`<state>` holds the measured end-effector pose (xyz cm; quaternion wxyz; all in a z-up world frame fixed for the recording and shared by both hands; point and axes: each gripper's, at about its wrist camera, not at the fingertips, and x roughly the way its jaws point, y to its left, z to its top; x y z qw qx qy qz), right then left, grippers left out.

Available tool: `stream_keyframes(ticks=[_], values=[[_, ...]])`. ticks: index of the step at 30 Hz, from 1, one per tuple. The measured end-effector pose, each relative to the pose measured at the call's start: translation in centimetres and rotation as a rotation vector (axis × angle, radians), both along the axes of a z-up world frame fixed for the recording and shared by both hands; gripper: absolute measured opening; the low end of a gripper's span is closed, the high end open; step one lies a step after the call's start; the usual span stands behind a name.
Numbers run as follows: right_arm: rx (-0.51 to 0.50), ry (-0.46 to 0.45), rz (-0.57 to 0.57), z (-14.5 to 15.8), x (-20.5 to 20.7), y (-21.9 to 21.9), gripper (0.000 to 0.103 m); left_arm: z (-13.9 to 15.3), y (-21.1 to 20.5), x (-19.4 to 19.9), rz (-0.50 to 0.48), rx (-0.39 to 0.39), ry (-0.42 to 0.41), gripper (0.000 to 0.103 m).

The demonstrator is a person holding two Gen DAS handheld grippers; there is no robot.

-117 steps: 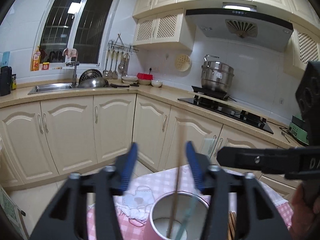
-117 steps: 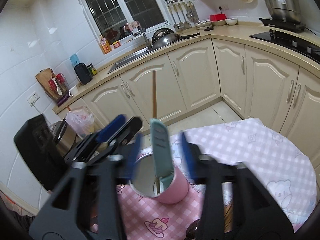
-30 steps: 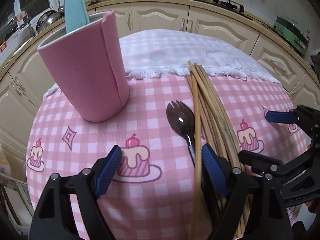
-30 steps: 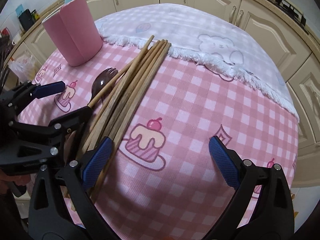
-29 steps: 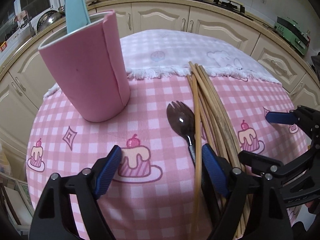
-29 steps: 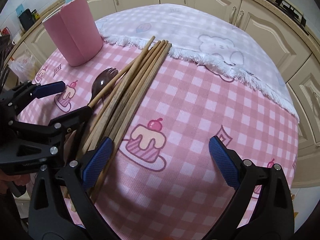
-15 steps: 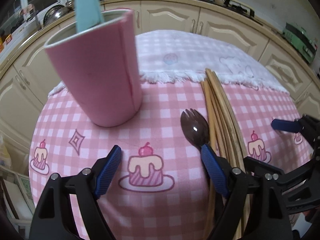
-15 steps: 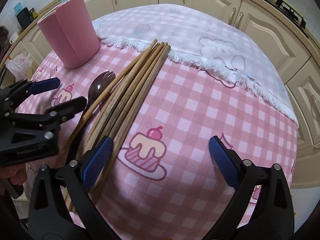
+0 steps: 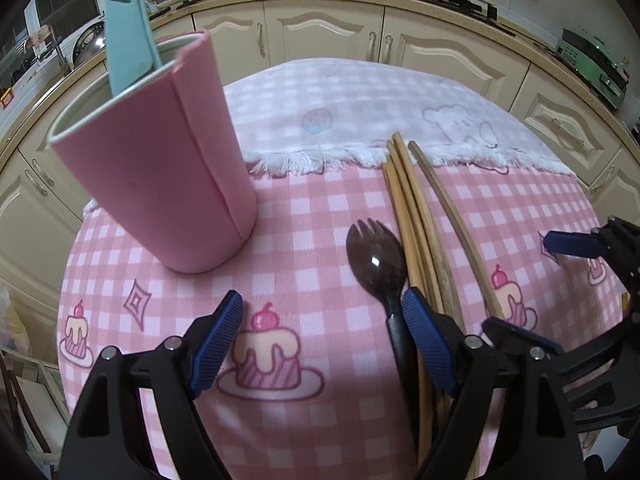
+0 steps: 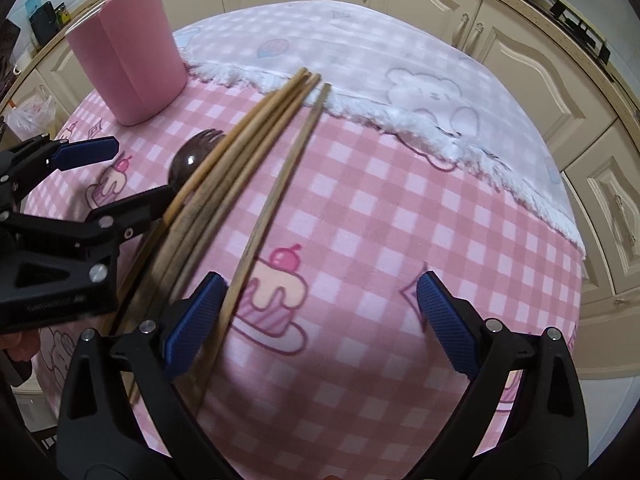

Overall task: Organize utensils
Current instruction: 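Grasp the dark wooden spoon with the left gripper while the right grasps a chopstick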

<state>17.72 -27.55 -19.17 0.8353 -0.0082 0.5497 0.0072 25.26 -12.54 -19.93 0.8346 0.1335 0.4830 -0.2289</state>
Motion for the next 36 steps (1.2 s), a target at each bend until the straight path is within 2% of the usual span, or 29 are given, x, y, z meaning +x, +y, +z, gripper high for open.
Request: stream_keyframes(ticks=[5,8,10,15,19,23,25,27,32,34,35,36], values=[[0.0,0.005,-0.017,0.1,0.0,-0.9,0.094,-0.4,-1.3,0.8,-0.004,0.028,-0.001,0.08],[0.01,0.006,-0.032,0.2,0.5,-1.4,0.091,-0.4,-1.8,1.4,0.0,0.023,0.009,0.075],[0.024,0.006,-0.042,0.3,1.4,-1.7,0.087,-0.3,-2.1,1.8,-0.004,0.027,0.012,0.069],[0.044,0.029,-0.039,0.5,4.4,-1.7,0.079,0.2,-3.0,2.1,-0.034,0.032,0.035,0.035],[0.036,0.048,-0.018,0.5,6.4,-1.3,0.075,0.3,-1.9,3.2,-0.004,0.002,0.08,0.035],[0.06,0.052,-0.044,0.9,7.6,-2.1,0.051,0.1,-1.8,3.0,-0.021,0.022,0.087,0.039],[0.049,0.057,-0.025,0.9,7.9,-1.9,0.045,0.0,-1.8,2.8,-0.025,0.029,0.082,0.04],[0.058,0.061,-0.009,1.0,7.9,-1.7,0.034,0.0,-1.7,2.9,-0.02,0.025,0.085,0.04],[0.043,0.061,0.004,1.0,7.6,-1.1,0.032,0.1,-1.4,2.4,-0.012,0.03,0.091,0.043],[0.045,0.054,0.023,1.0,7.3,-0.7,0.018,0.0,-1.7,2.0,-0.025,0.05,0.061,0.042],[0.05,0.051,0.025,1.0,7.2,-0.6,0.01,0.0,-1.8,1.8,-0.034,0.044,0.055,0.033],[0.055,0.046,0.023,1.0,7.0,-0.6,0.009,0.0,-1.8,1.7,-0.041,0.032,0.056,0.032]])
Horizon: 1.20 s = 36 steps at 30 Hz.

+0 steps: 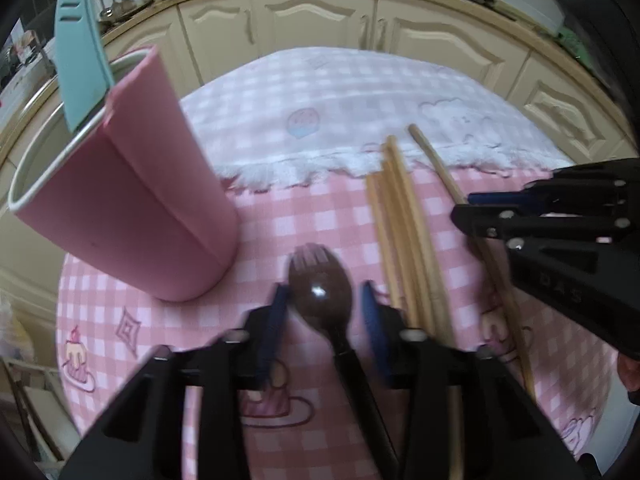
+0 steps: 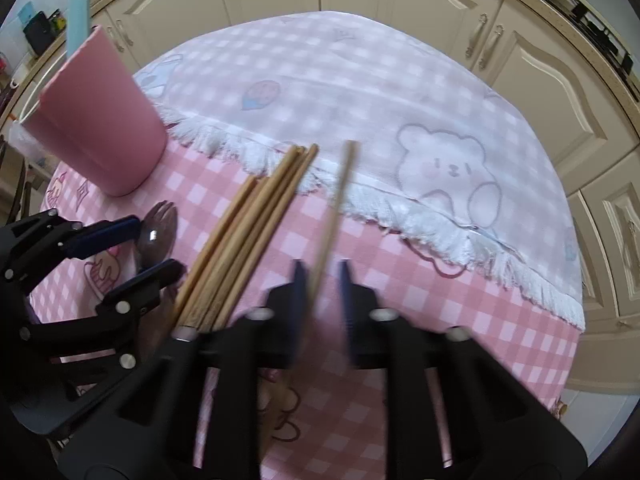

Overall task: Organize utensils
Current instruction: 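Grasp the dark wooden spoon with the left gripper while the right grasps a chopstick, then lift the spoon with the left gripper into the pink cup while the right drops its chopstick in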

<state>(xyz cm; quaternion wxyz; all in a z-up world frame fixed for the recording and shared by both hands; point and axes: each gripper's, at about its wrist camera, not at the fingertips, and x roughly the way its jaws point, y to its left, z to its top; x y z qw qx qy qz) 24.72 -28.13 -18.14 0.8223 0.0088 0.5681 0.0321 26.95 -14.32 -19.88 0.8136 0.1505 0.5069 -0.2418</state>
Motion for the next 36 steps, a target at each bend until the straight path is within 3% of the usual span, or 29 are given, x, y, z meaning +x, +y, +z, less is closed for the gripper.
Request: stream_keyframes(ticks=[8,14,19,25,36], values=[[0.134,-0.054,-0.054,0.2,-2.7,-2.5,0.006,0.5,1.7,-2.1,-0.042,-0.082,-0.001,0.032],[0.279,-0.153,-0.076,1.9,-5.3,-4.5,0.006,3.1,4.1,-4.0,-0.024,-0.19,-0.091,0.032],[0.364,-0.26,-0.065,3.9,-6.8,-5.3,0.006,5.8,6.2,-5.7,-0.016,-0.287,-0.217,0.032],[0.398,-0.357,-0.057,5.4,-8.3,-5.1,0.006,7.6,7.3,-8.0,-0.037,-0.368,-0.335,0.032],[0.445,-0.505,-0.039,8.4,-9.8,-4.7,0.006,10.1,8.3,-9.0,-0.045,-0.453,-0.445,0.032]])
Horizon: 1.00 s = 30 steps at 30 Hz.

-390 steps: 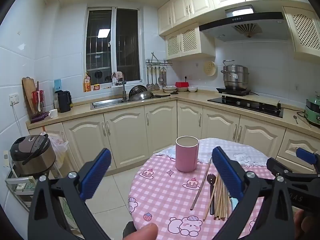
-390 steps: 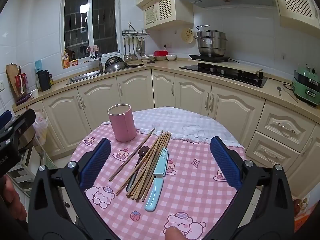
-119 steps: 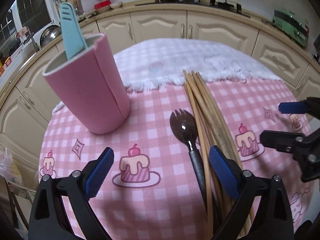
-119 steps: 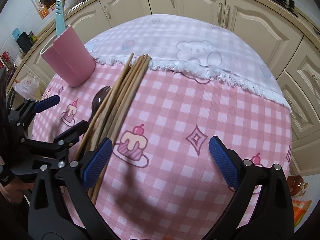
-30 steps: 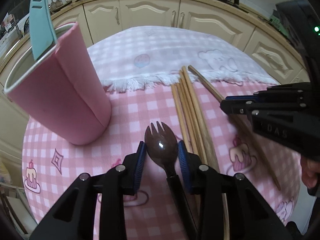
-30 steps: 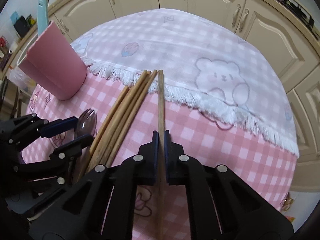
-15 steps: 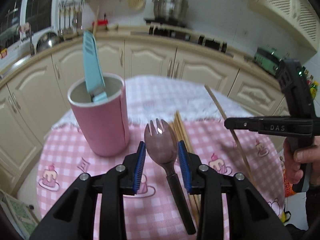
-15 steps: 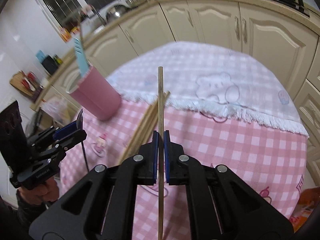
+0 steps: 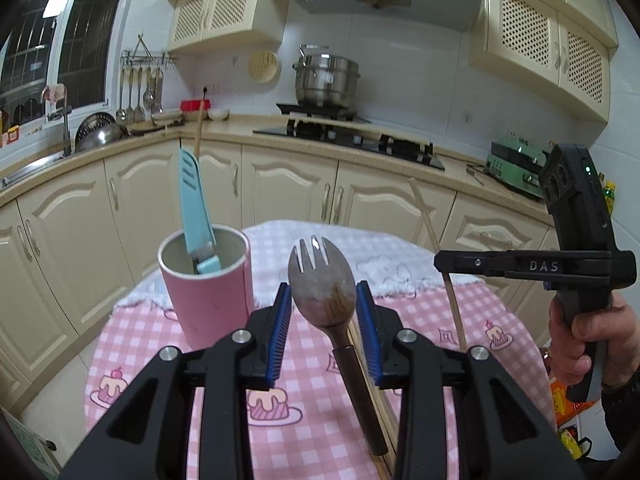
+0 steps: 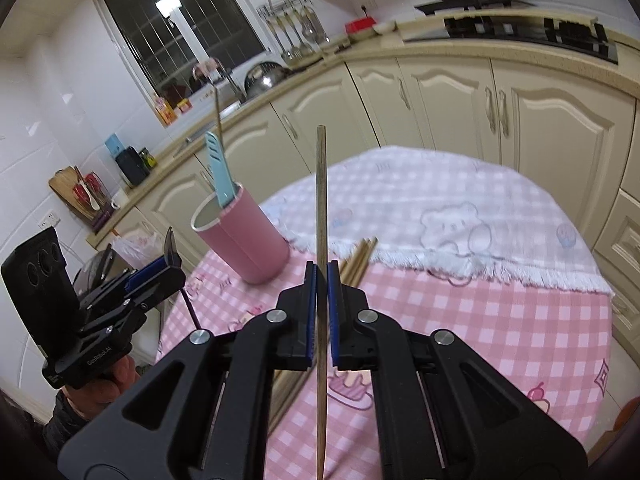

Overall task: Organize utensils
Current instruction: 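Lift the spoon with the left gripper into the pink cup while the right drops its chopstick in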

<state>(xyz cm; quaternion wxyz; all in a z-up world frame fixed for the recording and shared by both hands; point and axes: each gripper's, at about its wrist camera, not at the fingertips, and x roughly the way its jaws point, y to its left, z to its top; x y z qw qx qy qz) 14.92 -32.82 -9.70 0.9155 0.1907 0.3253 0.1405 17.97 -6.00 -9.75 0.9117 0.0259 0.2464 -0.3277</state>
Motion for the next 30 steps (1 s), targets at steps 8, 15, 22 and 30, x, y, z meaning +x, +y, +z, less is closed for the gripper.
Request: stream_keyframes(ticks=[8,15,22,30], values=[[0.001,-0.097,0.01,3.6,1.0,1.1,0.006,2.8,1.0,0.5,0.052,-0.019,-0.067,0.032],[-0.003,-0.256,0.035,9.1,4.5,4.2,0.006,7.1,3.3,2.7,0.15,-0.019,-0.142,0.032],[-0.006,-0.373,0.043,13.2,9.6,7.9,0.006,11.4,5.0,6.3,0.225,-0.025,-0.231,0.032],[-0.014,-0.403,0.024,13.0,13.1,10.2,0.006,11.5,4.5,10.2,0.242,-0.005,-0.251,0.032]])
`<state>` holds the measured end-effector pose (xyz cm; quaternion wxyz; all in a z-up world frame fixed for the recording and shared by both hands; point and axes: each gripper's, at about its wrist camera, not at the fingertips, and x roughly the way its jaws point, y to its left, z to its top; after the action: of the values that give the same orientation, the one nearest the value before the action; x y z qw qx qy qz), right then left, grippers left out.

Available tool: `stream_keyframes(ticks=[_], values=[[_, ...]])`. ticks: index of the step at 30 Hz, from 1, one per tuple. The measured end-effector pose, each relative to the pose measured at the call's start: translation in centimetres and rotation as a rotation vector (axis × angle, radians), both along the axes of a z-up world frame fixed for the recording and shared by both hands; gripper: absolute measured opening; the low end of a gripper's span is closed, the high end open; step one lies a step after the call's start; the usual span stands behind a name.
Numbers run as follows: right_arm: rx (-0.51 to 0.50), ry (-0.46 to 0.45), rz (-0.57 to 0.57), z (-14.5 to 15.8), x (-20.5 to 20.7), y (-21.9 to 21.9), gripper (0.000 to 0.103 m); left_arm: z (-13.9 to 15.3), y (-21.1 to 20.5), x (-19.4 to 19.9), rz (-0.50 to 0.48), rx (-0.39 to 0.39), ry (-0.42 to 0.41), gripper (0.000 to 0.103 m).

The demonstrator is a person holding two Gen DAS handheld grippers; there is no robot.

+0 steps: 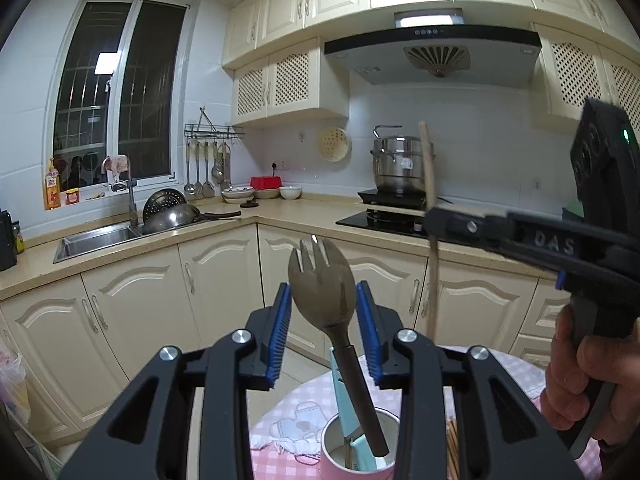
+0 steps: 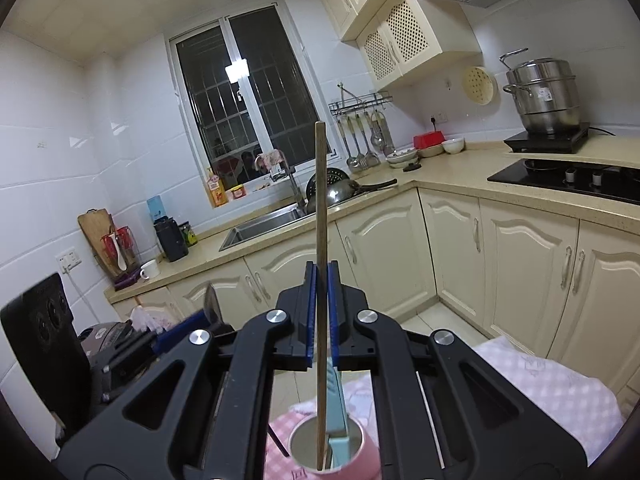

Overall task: Organize utensils
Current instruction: 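Lift the spoon with the left gripper into the pink cup while the right drops its chopstick in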

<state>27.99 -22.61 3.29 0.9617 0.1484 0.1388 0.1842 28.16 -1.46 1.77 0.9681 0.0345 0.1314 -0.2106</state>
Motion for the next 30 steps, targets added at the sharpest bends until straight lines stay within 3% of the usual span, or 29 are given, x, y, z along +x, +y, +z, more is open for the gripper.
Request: stream_keyframes(ticks=[11,14,16,17,18,21,23,25,30], values=[[-0.052,0.097,0.02,-3.9,1.6,1.2,0.006,-4.7,-0.1,2.2,-0.004,0.02,0.089,0.032],[-0.063,0.151,0.027,-4.7,1.8,1.0,0.008,-5.4,-0.3,2.1,-0.004,0.038,0.107,0.037],[-0.053,0.172,0.017,-5.2,1.6,0.4,0.031,-5.6,0.0,1.7,0.005,0.029,0.118,0.058],[-0.041,0.171,0.005,-5.3,1.3,-0.1,0.071,-5.6,0.2,1.4,0.011,0.018,0.116,0.069],[-0.028,0.16,-0.008,-5.2,0.8,-0.5,0.082,-5.5,0.5,1.1,0.016,0.004,0.114,0.073],[-0.001,0.166,-0.028,-5.2,-0.1,-2.0,0.082,-5.2,1.1,0.4,0.035,-0.007,0.116,0.082],[0.023,0.173,-0.037,-5.1,-0.5,-2.9,0.089,-5.1,1.3,-0.2,0.043,-0.011,0.113,0.086],[0.03,0.178,-0.054,-5.0,-1.1,-3.7,0.095,-4.8,1.4,-0.8,0.058,-0.006,0.114,0.087],[0.014,0.226,-0.101,-5.3,-2.4,-5.4,0.097,-4.6,1.3,-2.1,0.087,0.015,0.131,0.09]])
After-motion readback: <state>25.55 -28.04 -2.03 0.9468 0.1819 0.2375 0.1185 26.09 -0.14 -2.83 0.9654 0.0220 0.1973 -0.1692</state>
